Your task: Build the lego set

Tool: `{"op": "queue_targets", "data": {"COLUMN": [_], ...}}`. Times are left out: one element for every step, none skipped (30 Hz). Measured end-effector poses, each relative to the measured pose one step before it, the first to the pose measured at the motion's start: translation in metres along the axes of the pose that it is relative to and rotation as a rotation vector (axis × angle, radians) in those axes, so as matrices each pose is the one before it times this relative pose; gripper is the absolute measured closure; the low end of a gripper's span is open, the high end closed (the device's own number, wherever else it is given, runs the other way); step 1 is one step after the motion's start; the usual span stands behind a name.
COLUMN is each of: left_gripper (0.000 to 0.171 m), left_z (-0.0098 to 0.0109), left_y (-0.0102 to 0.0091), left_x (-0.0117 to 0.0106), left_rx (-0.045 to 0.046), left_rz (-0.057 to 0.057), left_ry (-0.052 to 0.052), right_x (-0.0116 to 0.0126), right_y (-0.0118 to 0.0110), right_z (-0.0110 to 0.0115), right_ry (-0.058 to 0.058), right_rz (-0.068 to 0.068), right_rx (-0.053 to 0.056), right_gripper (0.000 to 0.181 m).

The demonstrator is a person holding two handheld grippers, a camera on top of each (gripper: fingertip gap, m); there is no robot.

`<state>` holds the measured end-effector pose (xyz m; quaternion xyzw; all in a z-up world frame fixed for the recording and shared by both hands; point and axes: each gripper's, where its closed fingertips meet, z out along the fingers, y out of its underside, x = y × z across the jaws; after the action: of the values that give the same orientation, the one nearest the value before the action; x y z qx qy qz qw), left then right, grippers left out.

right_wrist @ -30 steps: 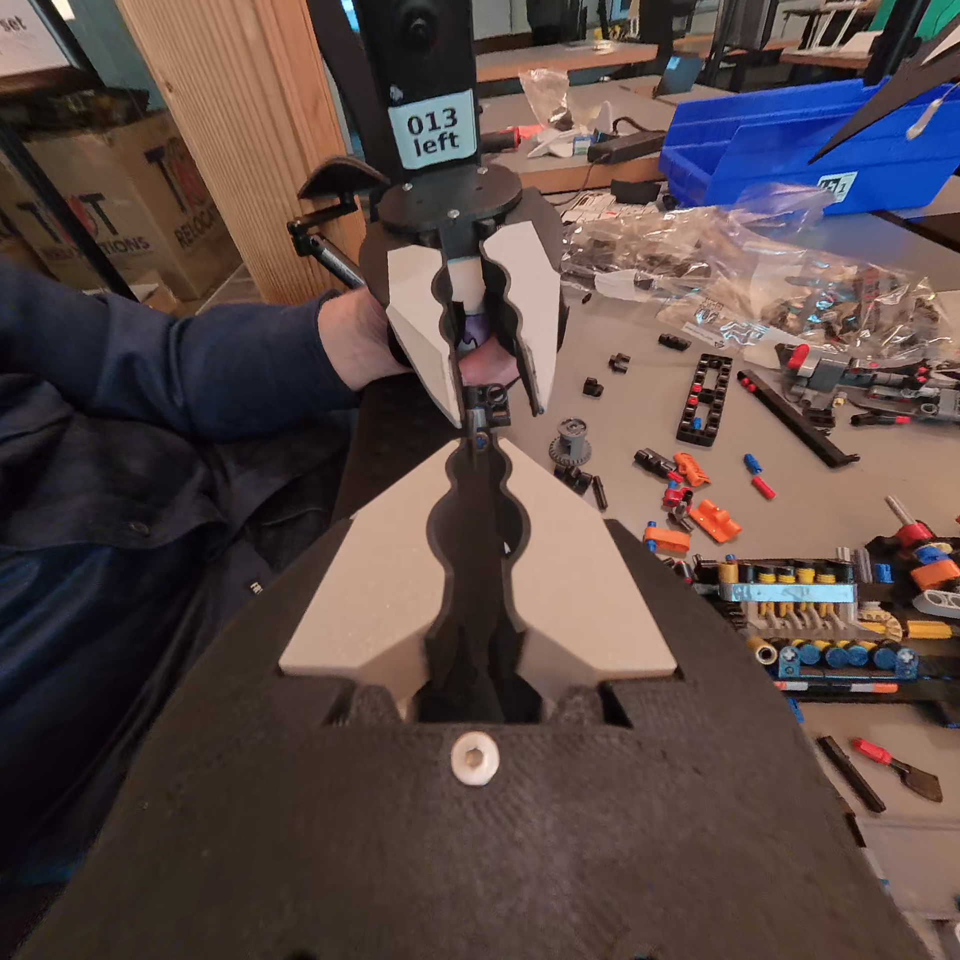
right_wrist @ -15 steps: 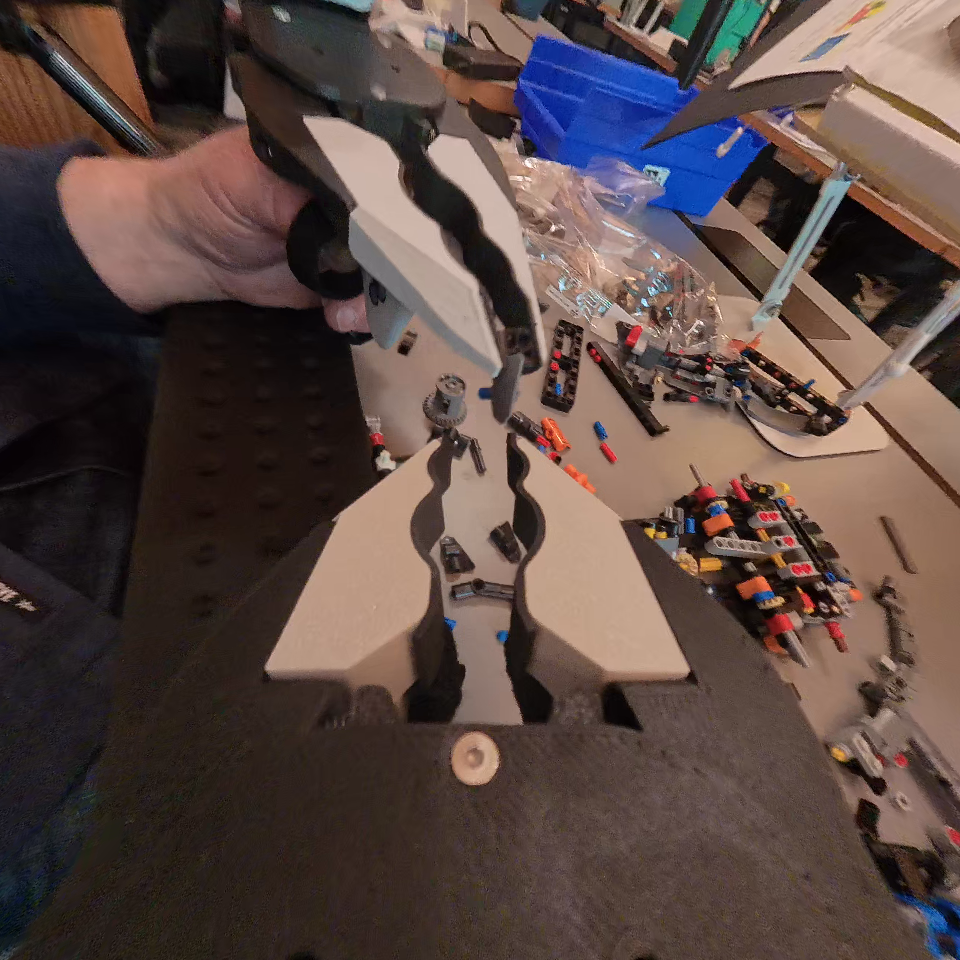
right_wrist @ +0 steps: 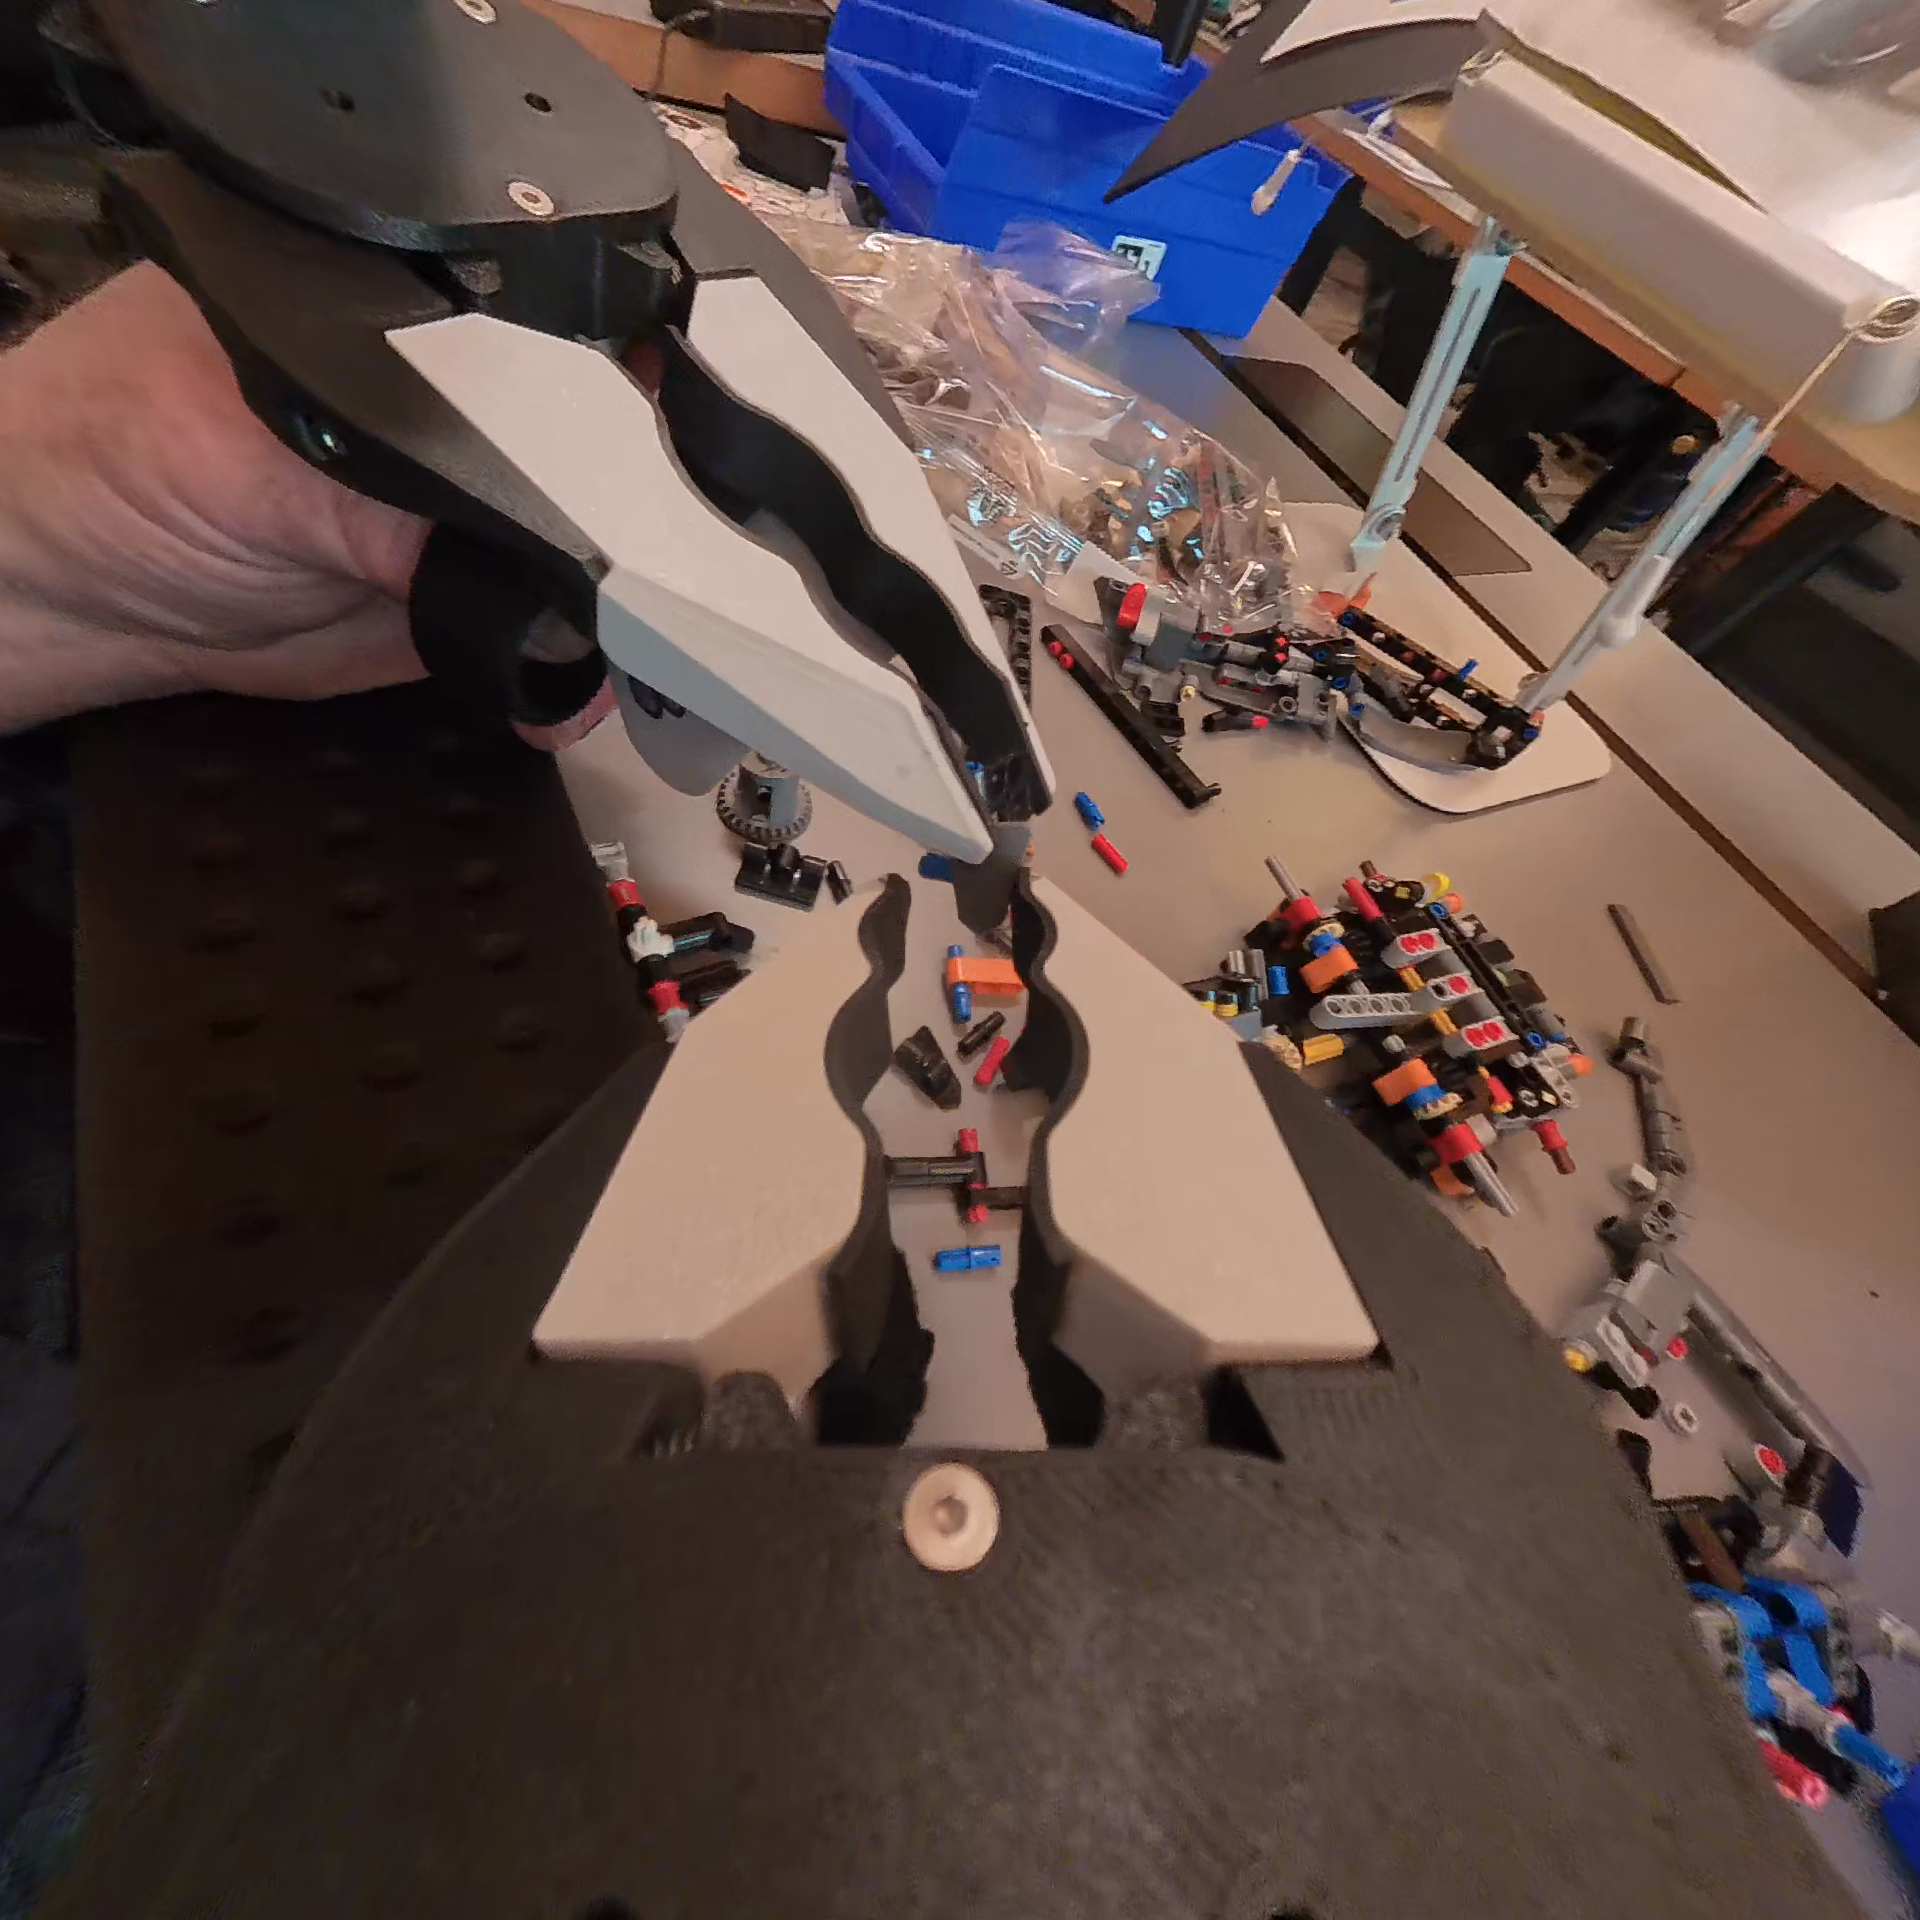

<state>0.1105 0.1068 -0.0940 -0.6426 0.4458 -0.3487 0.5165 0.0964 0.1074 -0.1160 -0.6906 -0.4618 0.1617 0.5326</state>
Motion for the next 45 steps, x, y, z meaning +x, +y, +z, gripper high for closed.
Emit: {"op": "queue_targets", "data": {"left_gripper": [0.159,0.159,0.159,0.159,0.159,0.159,0.159,0.159,0.159,0.159,0.159,0.159,0.159,0.159,0.159,0.159,0.159,0.159,0.159,0.159,0.159,0.159,0.159,0.159,0.159,0.159,0.159,0.159,0.159,0.159,0.159,0.159,0.159,0.159,0.159,0.159,0.159,0.159,0.159,0.159,0.159,0.159,0.159,0.159,0.159], "left_z": [0.00063,0.00097,0.00086,0.00088,0.00082,0.00065,0.00026,-0.00041,0.00003,0.00059,0.00056,0.00016,-0.00008,0.00018,0.0002,0.0002,-0.00028,-0.00071,-0.00048,-0.00009,-0.00019,-0.00045,-0.00045,-0.00029,-0.00007,-0.00001,0.00021,0.00053,0.00033,-0.0001,-0.00011,-0.00008,0.00012,0.00021,0.00018,0.00018,0.00005,-0.00008,0.00003,-0.00014,-0.0001,0.00017,0.00035,0.00024,-0.00016], "left_y": [0.00023,0.00056,-0.00022,-0.00031,0.00037,0.00031,-0.00042,-0.00138,-0.00027,0.00076,0.00084,-0.00019,-0.00038,0.00008,0.00072,0.00015,-0.00072,-0.00072,0.00044,0.00078,0.0003,-0.00041,-0.00016,0.00004,-0.00047,-0.00012,0.00039,0.00071,0.00027,-0.00004,-0.0003,-0.00004,0.0001,0.00018,0.00045,0.00024,0.0,0.00044,0.0006,-0.0001,-0.00006,0.00063,0.00117,0.00037,-0.00015], "left_x": [-0.00112,-0.00036,0.00093,0.0008,0.00029,0.00053,0.00066,0.00026,0.0002,-0.00008,-0.00025,-0.00009,0.00019,0.00021,-0.00014,-0.00024,-0.00005,-0.00022,-0.00048,-0.00087,-0.00056,-0.0003,-0.00042,-0.00019,0.00005,0.00021,-0.00006,-0.00012,0.00006,0.00018,-0.00013,-0.00006,0.00055,0.0003,0.00006,0.00002,-0.00003,-0.0005,-0.00028,0.00013,0.00013,-0.00025,-0.00069,-0.00024,-0.00015], "left_rx": [-0.0031,-0.00495,-0.00015,0.00064,-0.00298,-0.0022,0.002,0.00866,0.00299,-0.00468,-0.00536,0.00031,0.00235,-0.00102,-0.00451,-0.00068,0.00571,0.00635,0.00077,-0.00192,-0.00108,0.00434,0.00239,0.00102,0.00303,0.00079,-0.00255,-0.00451,-0.00235,0.00071,0.002,0.00137,-0.00029,-0.00142,-0.00311,-0.00188,0.00038,-0.00207,-0.00306,0.0012,0.00094,-0.00367,-0.00643,-0.00193,0.00103], "left_rz": [0.0016,0.0049,0.0036,0.0013,-0.0002,-0.0009,-0.0012,-0.0025,-0.0034,-0.0024,-0.0004,0.0013,0.0018,0.0014,-0.0009,-0.0036,-0.0086,-0.0171,-0.0226,-0.0263,-0.0246,-0.0169,-0.015,-0.0107,-0.0055,-0.0028,0.0005,0.0019,0.0025,0.0003,-0.0043,-0.004,-0.0012,0.0019,0.0027,0.0009,-0.003,-0.0075,-0.0092,-0.0038,-0.0037,-0.0049,-0.0063,-0.0046,-0.0054], "left_ry": [-0.0127,-0.0093,-0.0003,0.0007,-0.001,0.0018,0.0029,0.0011,0.0018,0.0003,-0.0015,-0.0028,-0.0017,-0.0008,-0.0006,0.0004,0.0043,0.0095,0.0125,0.0109,0.0109,0.0092,0.0059,0.0044,0.0029,0.001,-0.0011,-0.0026,-0.0011,0.0003,0.0006,0.002,0.0039,0.0008,-0.003,-0.0017,0.0006,-0.0003,0.0016,0.0028,0.0019,-0.0004,-0.0018,0.0007,0.0022], "right_x": [0.00119,0.00053,0.00018,-0.00016,0.00029,0.00093,0.00142,0.00095,0.00039,0.00012,0.00015,0.00008,0.00041,0.00015,-0.00009,-0.00013,0.00027,0.00056,0.00013,0.00004,-0.00006,0.00005,0.00005,-0.00005,0.00008,0.00012,-0.00007,-0.00003,0.00016,0.00004,-0.00006,-0.00006,-0.0001,0.00009,0.0001,0.00009,0.00039,0.00024,-0.00007,-0.00009,0.00015,0.00018,0.00014,0.00023,0.00028], "right_y": [-0.00002,0.00104,0.00156,0.00164,0.00129,0.00044,-0.00067,-0.00148,-0.00083,0.00026,0.00121,0.00075,-0.00004,-0.00008,0.0005,0.00045,-0.00023,-0.0009,-0.00071,0.00045,0.00105,0.00041,0.00009,0.00027,0.00002,-0.00017,0.00016,0.00088,0.00101,0.00033,0.00001,-0.00019,-0.00005,0.00031,0.00058,0.00054,0.00023,0.00011,0.0004,0.00022,-0.00011,0.00011,0.00075,0.00095,0.00011], "right_z": [0.00038,0.00096,0.0013,0.00148,0.00141,0.00076,-0.00002,-0.0007,-0.00072,-0.00019,0.00028,0.00023,-0.00011,-0.00039,0.0001,0.00018,-0.00028,-0.00052,0.00007,0.00083,0.00096,0.0006,0.00045,0.00029,0.00002,-0.00037,-0.00012,0.00005,0.00017,-0.00003,-0.00022,-0.00015,0.0,-0.00023,-0.00012,-0.00001,-0.0001,-0.00015,0.00021,0.00011,-0.00018,-0.00006,0.00056,0.00057,0.0002], "right_ry": [0.0097,0.0034,0.0014,0.0003,0.0041,0.0089,0.0096,0.0046,-0.0016,-0.0048,-0.0043,-0.0007,0.0028,0.0019,-0.0022,-0.0034,0.004,0.0129,0.0149,0.0118,0.0095,0.0107,0.0089,0.004,-0.0005,-0.0032,-0.0054,-0.0047,-0.0028,-0.002,-0.0021,-0.0041,-0.0056,-0.0043,-0.0026,0.0,0.0035,0.0043,0.0006,-0.0009,0.0022,0.0043,0.0043,0.0045,0.0051], "right_rz": [0.0019,0.0084,0.0086,0.0051,0.0051,0.0066,0.0091,0.0077,0.0048,0.0082,0.0091,0.004,-0.0005,-0.0008,0.0015,0.0008,-0.007,-0.0173,-0.0224,-0.0209,-0.0188,-0.0188,-0.0147,-0.0056,0.0021,0.0066,0.0083,0.0077,0.0059,0.0044,0.0046,0.0081,0.0093,0.0067,0.0041,0.0016,-0.0015,-0.0024,0.0017,0.0026,-0.0014,-0.0047,-0.0059,-0.0054,-0.0046], "right_rx": [-0.0025,-0.0073,-0.0107,-0.0115,-0.0094,-0.005,0.0019,0.0084,0.0068,0.0006,-0.006,-0.0049,-0.0013,-0.0011,-0.0022,-0.0019,0.0006,0.0025,0.0011,-0.0051,-0.0098,-0.0064,-0.0034,-0.0033,-0.0013,0.0006,-0.0007,-0.0043,-0.0058,-0.003,-0.0005,0.0007,0.0004,-0.0015,-0.0026,-0.0034,-0.0023,-0.002,-0.0039,-0.0032,0.0,-0.0021,-0.0063,-0.0068,-0.0025], "right_gripper": [0.165,0.163,0.162,0.161,0.16,0.161,0.163,0.166,0.166,0.167,0.167,0.167,0.168,0.168,0.168,0.168,0.168,0.168,0.167,0.167,0.166,0.165,0.165,0.165,0.165,0.166,0.166,0.167,0.167,0.167,0.167,0.167,0.168,0.168,0.169,0.169,0.169,0.169,0.169,0.169,0.17,0.17,0.17,0.17,0.17]}}
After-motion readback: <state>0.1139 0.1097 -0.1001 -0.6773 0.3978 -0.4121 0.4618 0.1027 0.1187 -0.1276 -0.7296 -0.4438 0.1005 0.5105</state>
